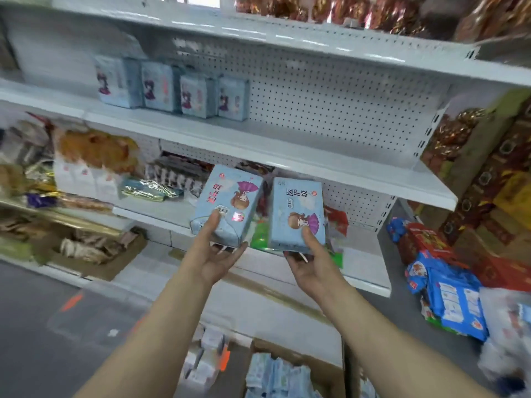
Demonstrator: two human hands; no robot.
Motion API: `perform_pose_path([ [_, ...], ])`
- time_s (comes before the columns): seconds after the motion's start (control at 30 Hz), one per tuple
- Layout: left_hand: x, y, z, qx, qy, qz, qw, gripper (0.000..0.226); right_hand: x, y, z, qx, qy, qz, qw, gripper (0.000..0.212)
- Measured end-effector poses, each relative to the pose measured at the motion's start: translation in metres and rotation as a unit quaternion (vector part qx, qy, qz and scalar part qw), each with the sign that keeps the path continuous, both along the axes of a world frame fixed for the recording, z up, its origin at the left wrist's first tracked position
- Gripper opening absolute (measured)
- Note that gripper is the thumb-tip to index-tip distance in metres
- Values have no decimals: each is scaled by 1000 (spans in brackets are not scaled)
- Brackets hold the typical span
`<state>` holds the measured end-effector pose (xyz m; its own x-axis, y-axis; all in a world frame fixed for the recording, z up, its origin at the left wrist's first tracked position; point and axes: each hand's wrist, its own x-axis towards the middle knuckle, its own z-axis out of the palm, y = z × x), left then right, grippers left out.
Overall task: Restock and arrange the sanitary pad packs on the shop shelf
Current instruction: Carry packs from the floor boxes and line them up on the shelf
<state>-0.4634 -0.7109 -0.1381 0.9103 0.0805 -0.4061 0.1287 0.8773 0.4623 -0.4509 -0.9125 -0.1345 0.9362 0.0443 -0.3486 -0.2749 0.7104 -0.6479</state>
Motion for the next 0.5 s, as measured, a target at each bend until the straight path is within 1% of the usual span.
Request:
perform_pose_path([
  [0.13, 25, 44, 47, 4, -28, 24, 999, 38, 34, 49, 43, -3, -24, 18, 1000, 43],
  [0.23, 54, 75, 70, 9, -51, 39, 998, 38, 65, 79, 66, -9, -34, 30, 999, 26],
  [0.27, 65, 85, 77, 15, -60, 44, 997, 37, 79, 88, 73, -15, -45, 32, 998, 26],
  [0.37, 101, 111, 95, 32, -71, 49, 996, 36, 128, 110, 91, -57, -78, 25, 995, 34],
  [0.5, 149, 148, 119, 58, -55, 47, 996, 37, 189, 135, 115, -104, -91, 9, 990, 39],
])
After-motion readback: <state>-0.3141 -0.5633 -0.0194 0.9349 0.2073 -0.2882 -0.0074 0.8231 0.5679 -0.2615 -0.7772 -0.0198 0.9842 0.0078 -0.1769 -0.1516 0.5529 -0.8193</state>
